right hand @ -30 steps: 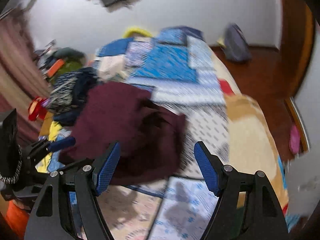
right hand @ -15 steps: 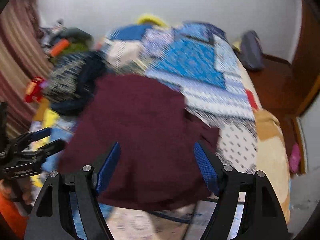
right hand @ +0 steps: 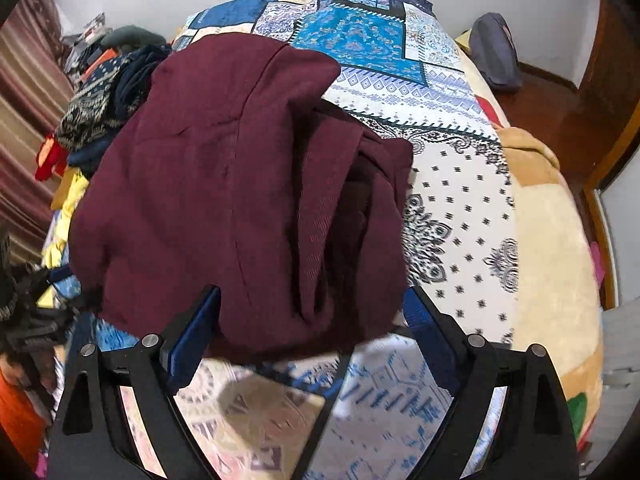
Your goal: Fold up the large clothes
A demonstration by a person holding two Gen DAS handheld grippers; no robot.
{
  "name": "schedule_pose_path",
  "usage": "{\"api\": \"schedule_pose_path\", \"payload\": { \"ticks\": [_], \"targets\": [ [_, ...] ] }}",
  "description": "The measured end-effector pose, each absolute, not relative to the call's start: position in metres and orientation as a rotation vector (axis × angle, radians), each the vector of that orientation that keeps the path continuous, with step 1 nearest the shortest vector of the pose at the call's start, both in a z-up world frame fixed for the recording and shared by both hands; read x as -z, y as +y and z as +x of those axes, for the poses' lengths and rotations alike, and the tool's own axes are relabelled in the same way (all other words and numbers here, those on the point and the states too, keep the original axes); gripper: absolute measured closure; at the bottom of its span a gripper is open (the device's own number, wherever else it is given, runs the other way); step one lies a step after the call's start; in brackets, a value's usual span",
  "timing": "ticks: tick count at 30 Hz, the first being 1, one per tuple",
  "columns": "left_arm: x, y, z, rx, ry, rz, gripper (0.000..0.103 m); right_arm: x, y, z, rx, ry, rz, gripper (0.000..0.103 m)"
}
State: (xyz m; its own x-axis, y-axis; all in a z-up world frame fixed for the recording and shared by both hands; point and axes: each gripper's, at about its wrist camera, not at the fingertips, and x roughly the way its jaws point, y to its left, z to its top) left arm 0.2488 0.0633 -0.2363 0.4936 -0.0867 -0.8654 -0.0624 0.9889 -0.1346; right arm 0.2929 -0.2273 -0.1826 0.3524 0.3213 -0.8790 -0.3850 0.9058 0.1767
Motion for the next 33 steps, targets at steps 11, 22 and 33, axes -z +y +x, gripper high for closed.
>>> {"api": "schedule_pose_path", "payload": {
  "ticks": [11,22,33],
  "targets": [
    [0.173,0.095,0.230,-0.031,0.897,-0.264,0.006,0.127,-0.233,0.280,-0.380,0.952,-0.127,0.015],
    [0.128,0.103,0.270,-0.050,0.786,-0.175,0.006,0.083,-0.232,0.308,-0.431,0.837,0.031,0.013],
    [0.209,0.104,0.324,0.167,1.037,-0.436,0.006,0.190,-0.242,0.361,-0.534,1.222,0.198,0.012]
  ]
}}
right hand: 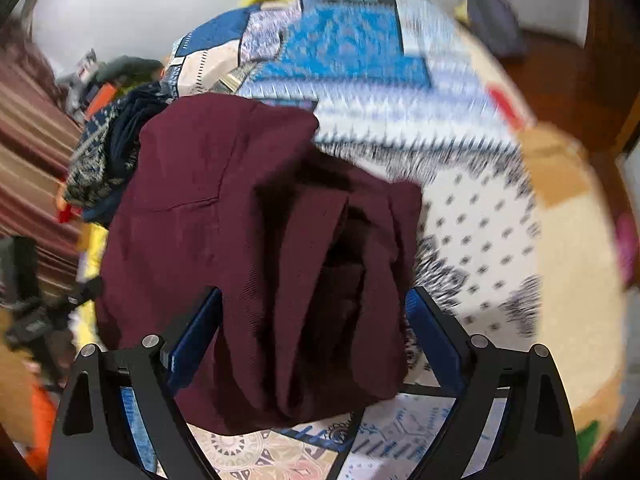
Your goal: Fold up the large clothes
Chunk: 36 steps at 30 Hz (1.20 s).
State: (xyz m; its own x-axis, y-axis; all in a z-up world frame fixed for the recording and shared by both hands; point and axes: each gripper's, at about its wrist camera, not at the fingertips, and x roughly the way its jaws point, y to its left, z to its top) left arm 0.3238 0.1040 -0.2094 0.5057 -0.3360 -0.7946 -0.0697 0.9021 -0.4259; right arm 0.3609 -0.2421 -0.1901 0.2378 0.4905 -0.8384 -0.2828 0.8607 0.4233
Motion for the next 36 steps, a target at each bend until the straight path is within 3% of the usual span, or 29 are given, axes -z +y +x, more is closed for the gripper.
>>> {"api": "schedule_pose_path", "payload": {
  "ticks": [4,12,21,23,25,28,32,36],
  "targets": [
    [0.229,0.115,0.342,0.217,1.065,-0.600,0.006,0.215,-0.255,0.379,-0.624,1.313,0.334,0.000],
    [0.259,0.122,0.376,0.277,1.144,-0.833,0.002,0.237,-0.246,0.397,-0.735,1.388,0.434,0.000],
    [0.266,0.118,0.387,0.315,1.187,-0.907,0.003,0.236,-0.238,0.403,-0.743,1.410,0.441,0.000],
    [0.264,0.114,0.383,0.328,1.205,-0.938,0.019,0.234,-0.243,0.398,-0.734,1.406,0.460,0.006],
    [0.260,0.111,0.375,0.305,1.202,-0.926,0.024,0.231,-0.249,0.395,-0.722,1.391,0.472,0.015],
    [0.248,0.106,0.368,0.290,1.200,-0.890,0.033,0.219,-0.254,0.385,-0.756,1.383,0.517,0.052],
    [0.217,0.084,0.355,0.340,1.181,-0.816,0.042,0.193,-0.250,0.374,-0.727,1.345,0.444,0.065],
    [0.185,0.076,0.336,0.365,1.141,-0.761,0.048,0.173,-0.248,0.365,-0.736,1.313,0.449,0.070]
  ]
}}
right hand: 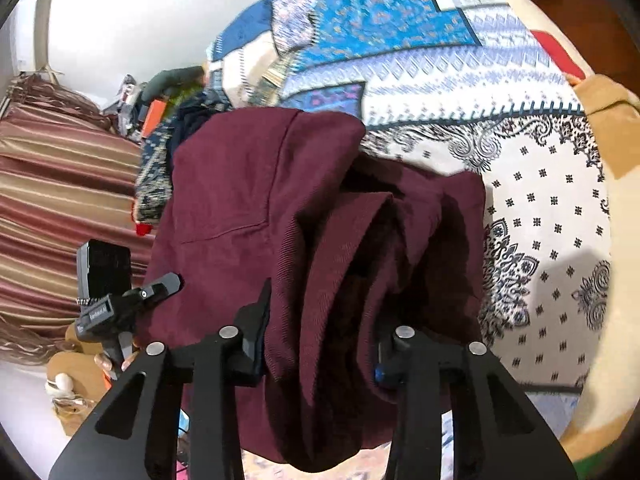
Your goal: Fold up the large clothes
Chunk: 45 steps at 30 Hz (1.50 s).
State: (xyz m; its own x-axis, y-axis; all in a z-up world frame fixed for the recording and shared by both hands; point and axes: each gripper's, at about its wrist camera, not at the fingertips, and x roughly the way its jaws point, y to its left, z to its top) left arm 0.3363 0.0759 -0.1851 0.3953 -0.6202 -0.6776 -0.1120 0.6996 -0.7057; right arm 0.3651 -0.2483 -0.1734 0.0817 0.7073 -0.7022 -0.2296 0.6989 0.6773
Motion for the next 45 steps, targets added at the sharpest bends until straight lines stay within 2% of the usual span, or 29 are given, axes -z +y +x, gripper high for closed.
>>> {"api": "schedule_pose_path", "payload": {
  "ticks": [10,16,21,25,29,32,36,38,41,45],
  "targets": [
    [0.069,0.110,0.306,0.401,0.929,-0.730,0.049,0.056,-0.202,0.339,-0.797,1.019,0.292,0.072],
    [-0.009,0.149,0.307,0.410,0.770,-0.619,0.049,0.012,-0.162,0.352,-0.847,0.891,0.294,0.072],
    [-0.040,0.205,0.323,0.368,0.693,-0.614,0.049,-0.010,-0.117,0.377,-0.893,0.807,0.279,0.072],
    [-0.042,0.260,0.344,0.317,0.681,-0.642,0.049,-0.007,-0.068,0.408,-0.943,0.801,0.270,0.072],
    [-0.020,0.320,0.361,0.242,0.678,-0.663,0.049,0.014,-0.012,0.436,-0.992,0.818,0.254,0.072],
    [0.021,0.360,0.384,0.190,0.703,-0.703,0.048,0.048,0.033,0.459,-1.015,0.867,0.231,0.072],
    [0.110,0.417,0.410,0.088,0.824,-0.847,0.047,0.121,0.085,0.486,-0.958,1.009,0.178,0.071],
    [0.142,0.435,0.411,0.128,0.822,-0.931,0.040,0.144,0.091,0.492,-0.933,1.030,0.182,0.062],
    [0.143,0.431,0.403,0.139,0.803,-0.899,0.030,0.155,0.078,0.502,-0.956,1.062,0.250,0.047],
    [0.128,0.414,0.401,0.097,0.834,-0.776,0.029,0.151,0.063,0.499,-0.940,1.123,0.202,0.046]
  ]
}}
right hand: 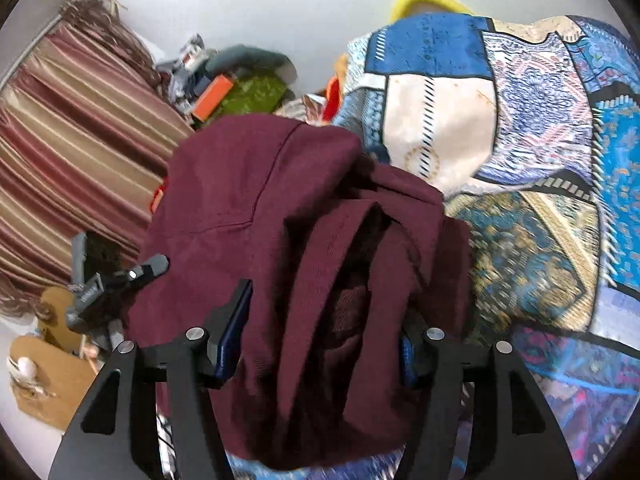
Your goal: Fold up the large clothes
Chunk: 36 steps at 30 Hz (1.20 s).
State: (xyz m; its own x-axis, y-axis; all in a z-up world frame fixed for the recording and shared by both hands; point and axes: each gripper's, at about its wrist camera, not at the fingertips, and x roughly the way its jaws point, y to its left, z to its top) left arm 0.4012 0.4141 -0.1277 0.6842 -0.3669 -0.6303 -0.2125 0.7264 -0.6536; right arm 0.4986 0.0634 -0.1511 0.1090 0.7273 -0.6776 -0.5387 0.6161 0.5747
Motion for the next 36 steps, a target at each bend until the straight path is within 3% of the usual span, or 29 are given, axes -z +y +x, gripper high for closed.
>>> {"api": "schedule_pose_path", "payload": {
  "ticks": [9,22,29,36],
  "targets": [
    [0.067,0.360,0.351,-0.161,0.834,-0.420,0.029,0.082,0.025,0.440,-0.759,0.981,0.035,0.046],
    [-0.051,0.245,0.203,-0.106,0.507,-0.266,0.029,-0.046,-0.032,0.286,-0.849,0.531,0.021,0.046],
    [-0.091,0.184,0.106,-0.184,0.233,-0.156,0.029,-0.071,-0.055,0.193,-0.829,0.267,0.027,0.046],
    [-0.084,0.136,0.048,-0.270,0.077,-0.058,0.029,-0.062,-0.055,0.155,-0.760,0.149,0.011,0.046]
  ]
}}
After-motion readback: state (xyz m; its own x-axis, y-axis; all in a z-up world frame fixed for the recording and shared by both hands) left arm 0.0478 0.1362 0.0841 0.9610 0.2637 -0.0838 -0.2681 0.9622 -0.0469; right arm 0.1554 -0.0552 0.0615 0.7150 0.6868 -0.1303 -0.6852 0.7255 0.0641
